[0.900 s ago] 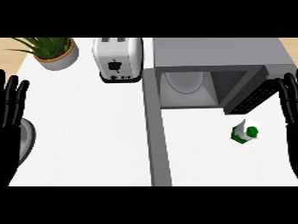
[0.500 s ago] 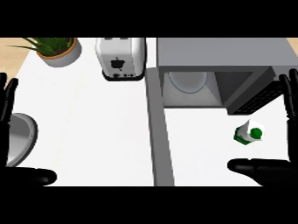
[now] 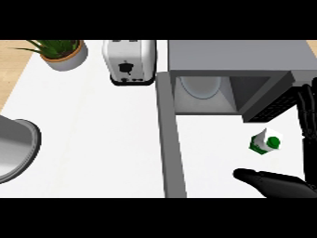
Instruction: Pick up the milk, place it into the microwave and close the microwave
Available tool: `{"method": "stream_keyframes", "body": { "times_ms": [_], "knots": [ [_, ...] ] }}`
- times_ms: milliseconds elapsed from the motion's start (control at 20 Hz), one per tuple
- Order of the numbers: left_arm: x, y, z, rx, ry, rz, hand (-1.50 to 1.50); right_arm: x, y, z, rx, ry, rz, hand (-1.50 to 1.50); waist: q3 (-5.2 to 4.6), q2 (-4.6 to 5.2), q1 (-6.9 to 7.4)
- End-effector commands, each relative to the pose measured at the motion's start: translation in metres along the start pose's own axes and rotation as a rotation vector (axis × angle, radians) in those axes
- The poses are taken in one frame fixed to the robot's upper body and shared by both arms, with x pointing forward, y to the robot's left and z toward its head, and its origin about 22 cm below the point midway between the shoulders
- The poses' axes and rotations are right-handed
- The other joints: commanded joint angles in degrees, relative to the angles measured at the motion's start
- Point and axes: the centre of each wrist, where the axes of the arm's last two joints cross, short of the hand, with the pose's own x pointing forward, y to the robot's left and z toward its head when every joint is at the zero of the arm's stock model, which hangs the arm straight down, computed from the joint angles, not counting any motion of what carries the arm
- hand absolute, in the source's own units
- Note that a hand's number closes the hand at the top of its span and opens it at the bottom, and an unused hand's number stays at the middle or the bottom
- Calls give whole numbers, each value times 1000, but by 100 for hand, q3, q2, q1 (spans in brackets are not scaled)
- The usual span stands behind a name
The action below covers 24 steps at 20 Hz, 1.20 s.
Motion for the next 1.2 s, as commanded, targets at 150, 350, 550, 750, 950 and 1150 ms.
{"method": "stream_keyframes", "body": {
  "times_ms": [150,350,550,750,950,1150],
  "knots": [
    [26,21,27,5,17,4,-150,-3,7,26,-72,68,67,-150,1,-4,7],
    [25,13,44,-6,-11,10,-150,-18,-25,23,-97,112,66,-150,2,-1,6],
    [23,27,54,4,15,25,-150,-44,-5,21,-102,137,57,-150,1,3,31],
    [37,24,43,-6,-3,11,-150,-69,-3,24,-94,138,60,-150,3,9,7],
    [38,51,63,-2,-4,0,-150,-79,-26,38,-150,200,59,-150,2,0,22],
    [38,53,66,-6,3,5,-150,-107,-30,54,-191,234,75,-150,3,2,18]
  ]
}}
